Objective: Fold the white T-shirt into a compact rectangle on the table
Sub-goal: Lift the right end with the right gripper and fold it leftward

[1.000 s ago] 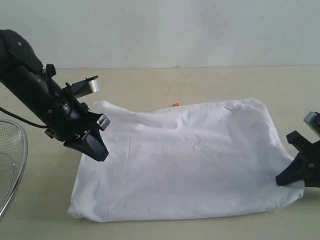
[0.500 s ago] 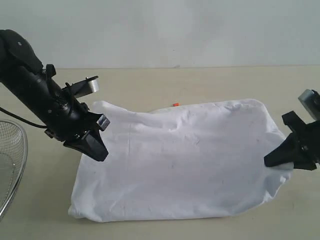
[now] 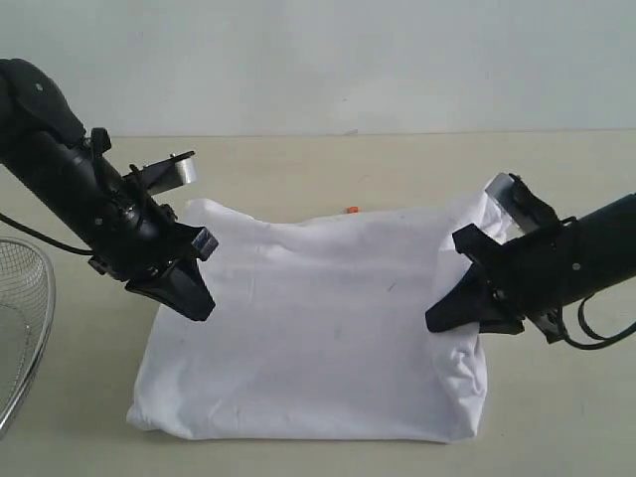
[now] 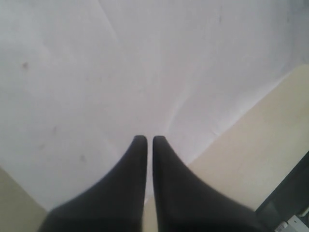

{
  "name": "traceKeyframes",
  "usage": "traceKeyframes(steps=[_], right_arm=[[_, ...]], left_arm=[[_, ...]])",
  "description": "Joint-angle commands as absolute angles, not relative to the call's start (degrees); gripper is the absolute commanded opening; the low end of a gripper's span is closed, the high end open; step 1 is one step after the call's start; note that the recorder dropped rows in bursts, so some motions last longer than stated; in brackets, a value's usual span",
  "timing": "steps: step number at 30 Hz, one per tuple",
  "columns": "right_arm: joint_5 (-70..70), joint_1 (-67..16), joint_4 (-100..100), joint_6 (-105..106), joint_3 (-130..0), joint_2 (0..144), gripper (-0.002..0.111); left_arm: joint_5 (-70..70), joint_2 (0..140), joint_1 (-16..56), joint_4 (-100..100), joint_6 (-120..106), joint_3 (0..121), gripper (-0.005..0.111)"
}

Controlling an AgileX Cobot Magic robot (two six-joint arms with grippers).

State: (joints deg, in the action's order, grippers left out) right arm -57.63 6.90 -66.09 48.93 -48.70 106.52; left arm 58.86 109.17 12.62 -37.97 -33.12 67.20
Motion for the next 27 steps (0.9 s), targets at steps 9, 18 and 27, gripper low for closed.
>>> traceKeyframes(steps=[9,18,27], right_arm=[[-58.18,0.9,-73.07,52.77,-48.68,105.77,0.0],[-57.65,-2.0,-77.34,54.67,-48.68,105.77,0.0],[-60.1,-2.47,-80.71,56.87,-49.3,105.77,0.0]], left_arm=[[58.4,108.47,12.88,-37.45,-33.26,66.92,0.004],[58.4,108.33,11.93,-35.62,-32.35,66.92,0.004],[56.9,108.33,11.56,-29.66,-27.8,66.92,0.004]])
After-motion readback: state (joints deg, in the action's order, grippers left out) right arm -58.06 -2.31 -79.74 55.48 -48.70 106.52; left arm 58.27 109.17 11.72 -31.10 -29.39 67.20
